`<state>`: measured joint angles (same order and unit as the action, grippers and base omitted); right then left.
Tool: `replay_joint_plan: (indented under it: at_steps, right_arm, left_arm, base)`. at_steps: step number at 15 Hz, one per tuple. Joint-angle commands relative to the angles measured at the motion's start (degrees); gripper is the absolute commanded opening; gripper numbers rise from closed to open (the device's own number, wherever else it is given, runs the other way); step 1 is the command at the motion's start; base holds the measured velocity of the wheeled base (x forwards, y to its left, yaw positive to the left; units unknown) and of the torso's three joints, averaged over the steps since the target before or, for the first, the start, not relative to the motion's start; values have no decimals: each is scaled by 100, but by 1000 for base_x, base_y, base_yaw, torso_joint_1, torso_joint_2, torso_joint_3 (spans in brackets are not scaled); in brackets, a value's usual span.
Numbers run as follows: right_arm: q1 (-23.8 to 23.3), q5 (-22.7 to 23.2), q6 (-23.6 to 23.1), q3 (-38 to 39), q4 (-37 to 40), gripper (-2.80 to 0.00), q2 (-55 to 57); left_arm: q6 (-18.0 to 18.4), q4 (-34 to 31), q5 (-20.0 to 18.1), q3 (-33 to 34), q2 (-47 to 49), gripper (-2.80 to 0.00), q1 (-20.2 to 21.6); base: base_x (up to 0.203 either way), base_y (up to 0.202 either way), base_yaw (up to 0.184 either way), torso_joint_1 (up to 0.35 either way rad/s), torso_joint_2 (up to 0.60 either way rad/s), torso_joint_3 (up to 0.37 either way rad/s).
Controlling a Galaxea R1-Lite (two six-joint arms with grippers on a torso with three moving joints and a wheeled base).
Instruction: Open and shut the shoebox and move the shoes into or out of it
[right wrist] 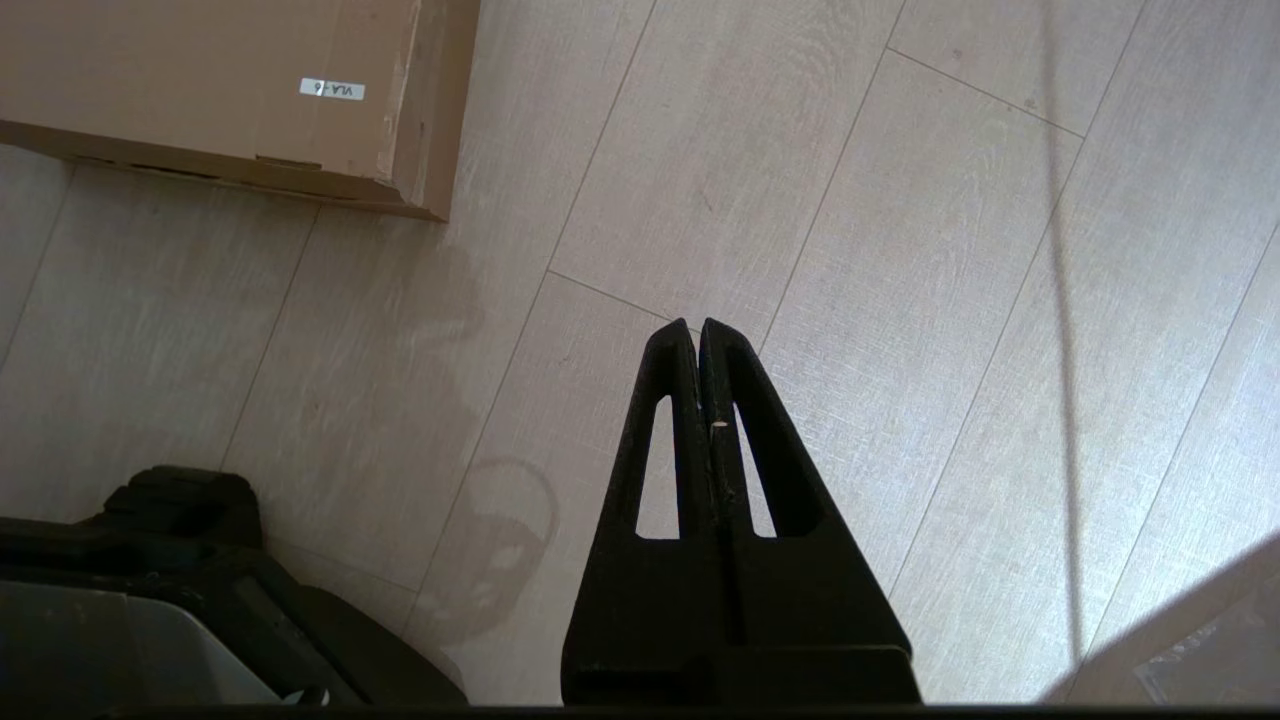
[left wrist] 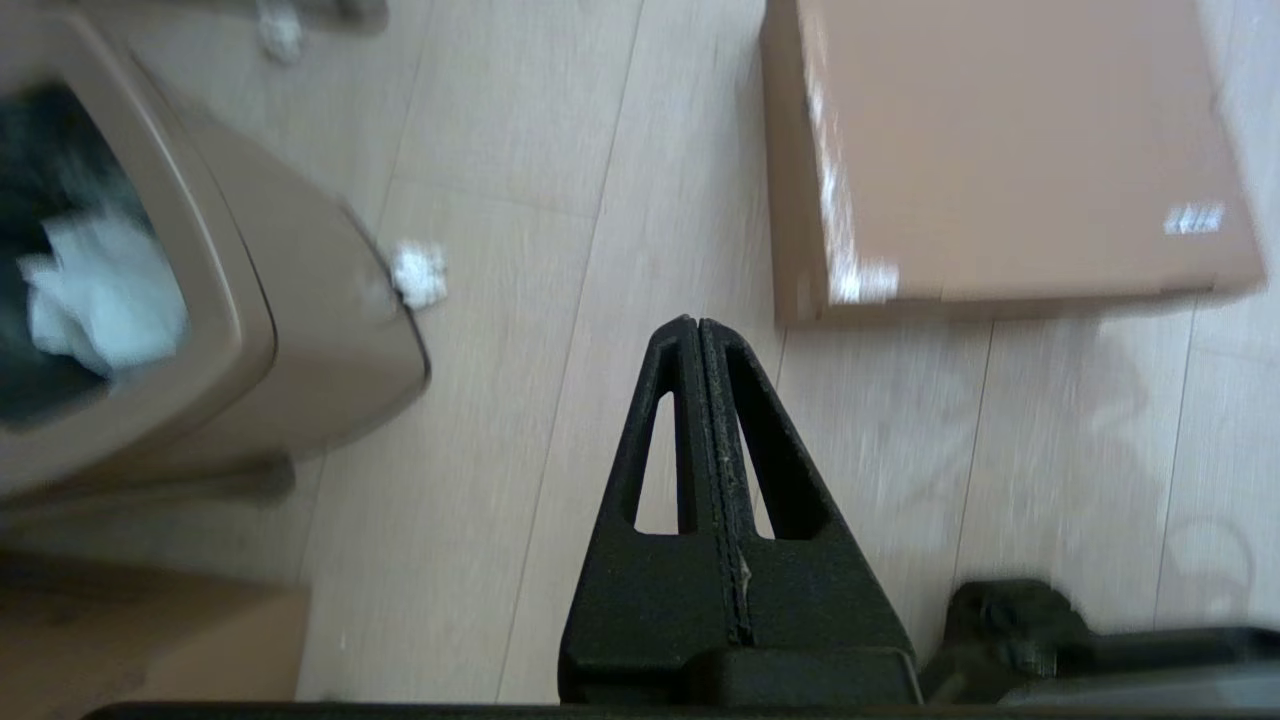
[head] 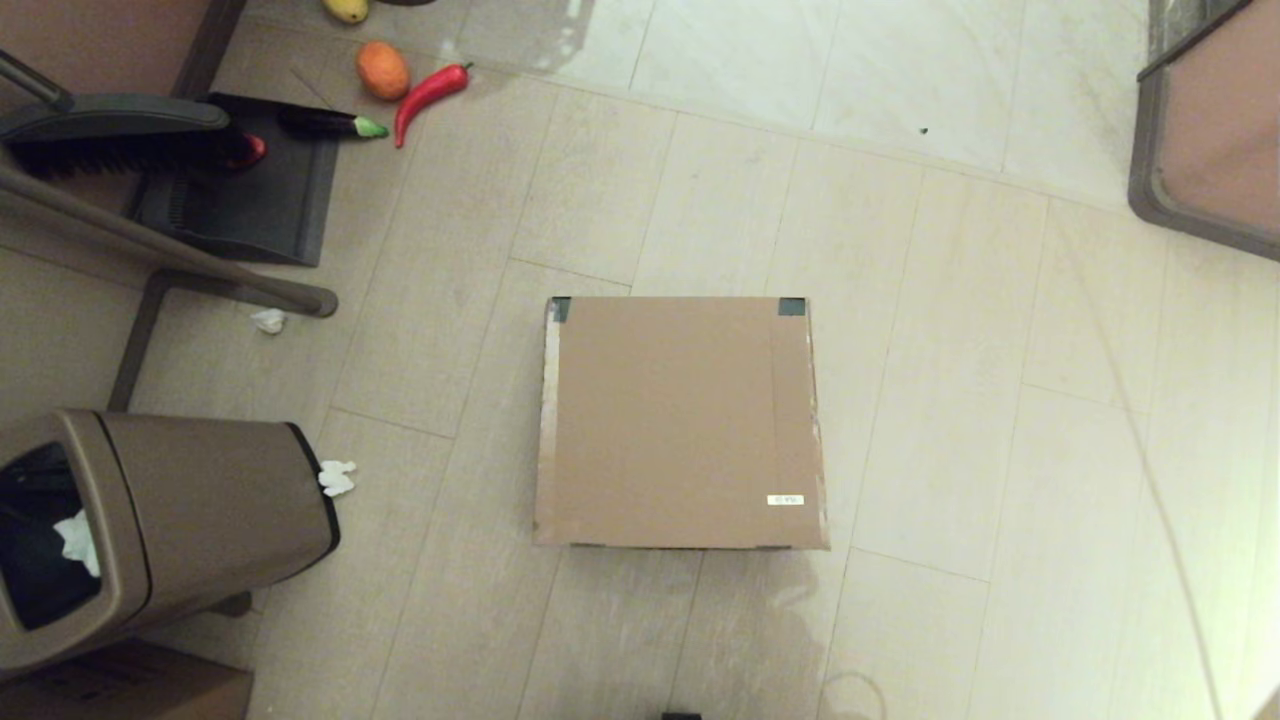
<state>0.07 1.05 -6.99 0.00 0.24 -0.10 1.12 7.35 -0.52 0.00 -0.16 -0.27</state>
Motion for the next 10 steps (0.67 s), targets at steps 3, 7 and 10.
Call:
replay_joint_plan:
  at_steps: [3, 7, 10]
  right_arm:
    - [1, 18, -14, 0, 2, -280, 19]
    - [1, 1, 4, 0, 2, -280, 19]
    - [10, 1, -7, 0, 2, -280, 19]
  left_arm:
    - [2, 64, 0, 229, 16, -280, 0]
    - [2, 64, 0, 229, 7, -280, 0]
    - [2, 64, 0, 229, 7, -280, 0]
  base:
    - [0, 0, 0, 0, 0, 0]
    - [0, 0, 0, 0, 0, 0]
    - [0, 0, 0, 0, 0, 0]
